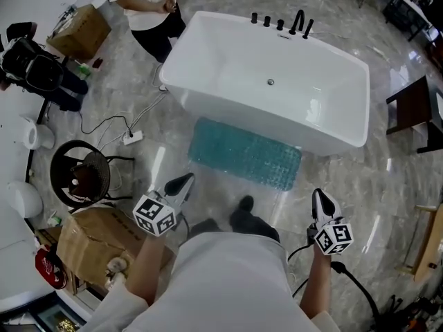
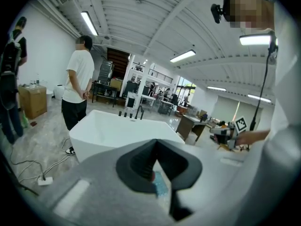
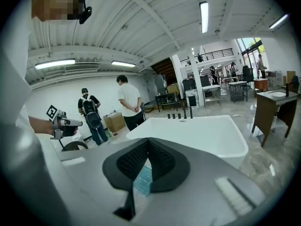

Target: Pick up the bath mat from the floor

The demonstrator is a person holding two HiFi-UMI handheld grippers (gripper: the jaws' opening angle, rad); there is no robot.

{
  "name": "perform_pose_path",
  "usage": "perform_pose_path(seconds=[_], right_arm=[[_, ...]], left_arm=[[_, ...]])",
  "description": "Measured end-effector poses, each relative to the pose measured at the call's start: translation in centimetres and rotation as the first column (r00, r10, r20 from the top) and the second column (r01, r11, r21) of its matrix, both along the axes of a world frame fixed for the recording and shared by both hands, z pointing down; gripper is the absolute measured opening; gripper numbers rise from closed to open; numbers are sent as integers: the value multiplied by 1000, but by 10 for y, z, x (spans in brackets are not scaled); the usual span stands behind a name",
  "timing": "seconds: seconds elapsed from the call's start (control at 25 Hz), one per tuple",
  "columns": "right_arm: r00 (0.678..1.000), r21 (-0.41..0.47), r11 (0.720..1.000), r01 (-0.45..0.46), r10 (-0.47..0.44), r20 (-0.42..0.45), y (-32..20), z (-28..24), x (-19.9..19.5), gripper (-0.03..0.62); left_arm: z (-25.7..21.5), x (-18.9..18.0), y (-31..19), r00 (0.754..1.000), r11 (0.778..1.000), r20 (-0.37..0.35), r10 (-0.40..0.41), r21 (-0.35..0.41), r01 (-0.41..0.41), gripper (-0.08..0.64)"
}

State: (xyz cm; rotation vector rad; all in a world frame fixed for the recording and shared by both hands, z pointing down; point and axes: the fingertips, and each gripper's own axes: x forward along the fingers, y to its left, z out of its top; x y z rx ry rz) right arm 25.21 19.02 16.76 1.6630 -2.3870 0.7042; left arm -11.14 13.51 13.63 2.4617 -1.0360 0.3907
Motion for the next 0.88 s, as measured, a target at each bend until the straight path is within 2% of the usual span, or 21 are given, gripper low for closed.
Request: perform_pose_path(seconds=[0.36,0.68,0.88], right_arm=[[1000,-18,1000,22,-23,-21,-22,16,27,6],[1000,-30,1000,-8,7,-19,-36,23,6,6],[998,-37,997,-67,66,-20,-43,19,-7,5]], left_arm=[[12,27,-27,998,1000,67,-11,-6,11,2],[17,5,-53,996,1000,84,3,-5,-3,2],[17,-9,-75,996,999,78,33,-9,-32,1]])
